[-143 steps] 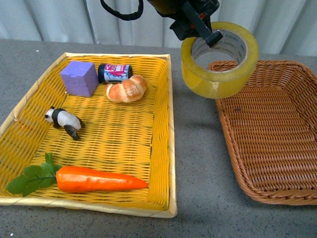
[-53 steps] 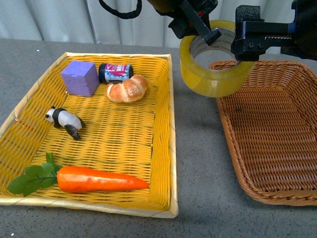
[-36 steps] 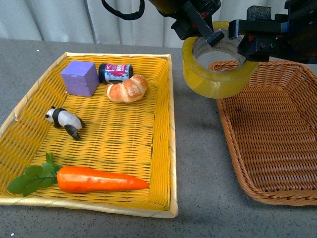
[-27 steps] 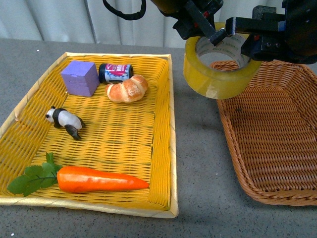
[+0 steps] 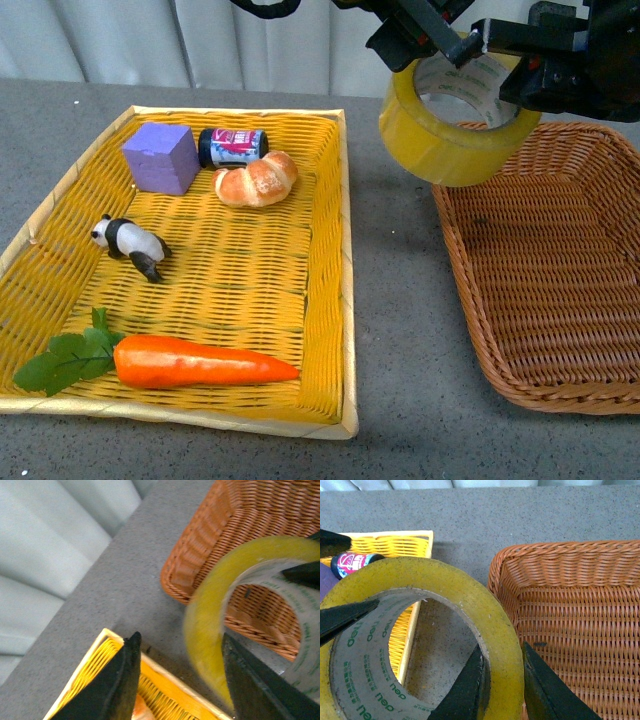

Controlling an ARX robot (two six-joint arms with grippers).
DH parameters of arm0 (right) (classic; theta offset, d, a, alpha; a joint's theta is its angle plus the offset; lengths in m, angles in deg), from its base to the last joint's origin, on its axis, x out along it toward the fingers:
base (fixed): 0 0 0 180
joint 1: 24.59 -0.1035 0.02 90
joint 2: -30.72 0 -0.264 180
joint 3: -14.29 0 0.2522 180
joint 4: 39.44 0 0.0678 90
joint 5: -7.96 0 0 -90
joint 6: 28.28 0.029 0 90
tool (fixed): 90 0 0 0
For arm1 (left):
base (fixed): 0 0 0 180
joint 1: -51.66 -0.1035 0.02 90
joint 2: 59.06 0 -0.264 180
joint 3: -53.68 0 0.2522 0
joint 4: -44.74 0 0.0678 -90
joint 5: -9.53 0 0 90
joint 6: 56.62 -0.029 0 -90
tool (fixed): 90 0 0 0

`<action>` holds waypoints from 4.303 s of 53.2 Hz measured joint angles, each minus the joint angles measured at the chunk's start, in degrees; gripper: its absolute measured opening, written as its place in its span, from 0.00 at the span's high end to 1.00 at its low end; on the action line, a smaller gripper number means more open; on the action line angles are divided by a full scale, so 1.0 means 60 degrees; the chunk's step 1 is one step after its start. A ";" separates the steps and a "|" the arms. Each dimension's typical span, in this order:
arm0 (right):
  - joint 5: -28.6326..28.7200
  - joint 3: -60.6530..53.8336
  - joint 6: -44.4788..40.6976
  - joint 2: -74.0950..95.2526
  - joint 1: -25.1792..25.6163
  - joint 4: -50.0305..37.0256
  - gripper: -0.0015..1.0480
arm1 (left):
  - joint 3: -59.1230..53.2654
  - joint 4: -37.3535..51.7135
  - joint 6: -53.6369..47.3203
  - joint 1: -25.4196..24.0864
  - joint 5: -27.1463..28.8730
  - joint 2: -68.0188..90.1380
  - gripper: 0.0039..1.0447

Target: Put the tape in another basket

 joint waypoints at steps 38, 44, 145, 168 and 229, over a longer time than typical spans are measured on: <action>-0.0197 -0.1373 -0.0754 0.1545 0.2011 -0.0459 0.85 | -0.3180 0.3472 0.5344 -0.1883 0.4401 -0.0958 0.06; -0.0200 -0.1439 -0.0845 0.1515 0.2036 -0.0637 0.71 | -0.3727 0.3912 0.5464 -0.1887 0.4830 -0.1399 0.06; 0.0135 -0.9096 -0.1967 -1.1183 0.2200 -0.4098 0.99 | -1.3970 0.6685 0.5337 -0.4513 0.1268 -1.2797 0.96; 0.0138 -0.9100 -0.1967 -1.3500 0.2200 -0.1909 0.99 | -1.3978 0.4302 0.5337 -0.4513 0.1268 -1.5347 0.96; 0.0160 -0.9092 -0.1971 -1.6691 0.2200 0.1330 0.72 | -1.3978 0.0539 0.5322 -0.4513 0.1260 -1.9067 0.61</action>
